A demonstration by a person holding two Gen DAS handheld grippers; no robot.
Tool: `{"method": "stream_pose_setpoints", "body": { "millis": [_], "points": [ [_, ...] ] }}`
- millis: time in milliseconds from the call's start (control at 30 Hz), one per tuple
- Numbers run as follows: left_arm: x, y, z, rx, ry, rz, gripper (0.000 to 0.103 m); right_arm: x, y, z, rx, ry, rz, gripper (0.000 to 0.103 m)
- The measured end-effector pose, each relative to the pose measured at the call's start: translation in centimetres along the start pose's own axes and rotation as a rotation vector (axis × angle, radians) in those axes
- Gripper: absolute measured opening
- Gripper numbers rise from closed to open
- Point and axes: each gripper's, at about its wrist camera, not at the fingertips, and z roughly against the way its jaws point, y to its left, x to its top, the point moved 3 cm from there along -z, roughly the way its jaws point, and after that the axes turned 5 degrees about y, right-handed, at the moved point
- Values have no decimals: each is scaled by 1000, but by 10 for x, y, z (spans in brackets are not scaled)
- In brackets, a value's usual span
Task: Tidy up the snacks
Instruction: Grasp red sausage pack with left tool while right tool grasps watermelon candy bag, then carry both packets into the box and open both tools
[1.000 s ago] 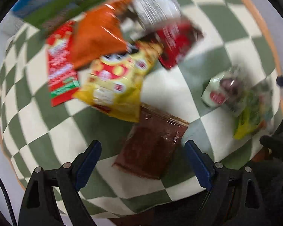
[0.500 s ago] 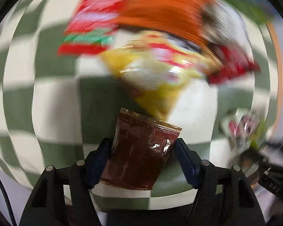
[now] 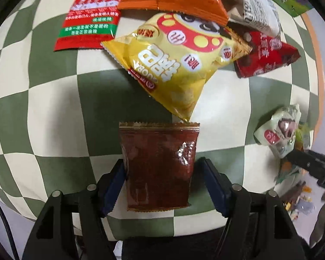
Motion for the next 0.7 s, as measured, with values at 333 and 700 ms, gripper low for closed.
{"method": "stream_pose_setpoints", "body": {
  "millis": [333, 700],
  "points": [
    [-17, 18, 19, -20, -56, 83, 54, -23, 1, -8, -130, -37, -4, 54],
    [-27, 20, 117, -83, -192, 46, 54, -43, -20, 67, -21, -99, -31, 53]
  ]
}}
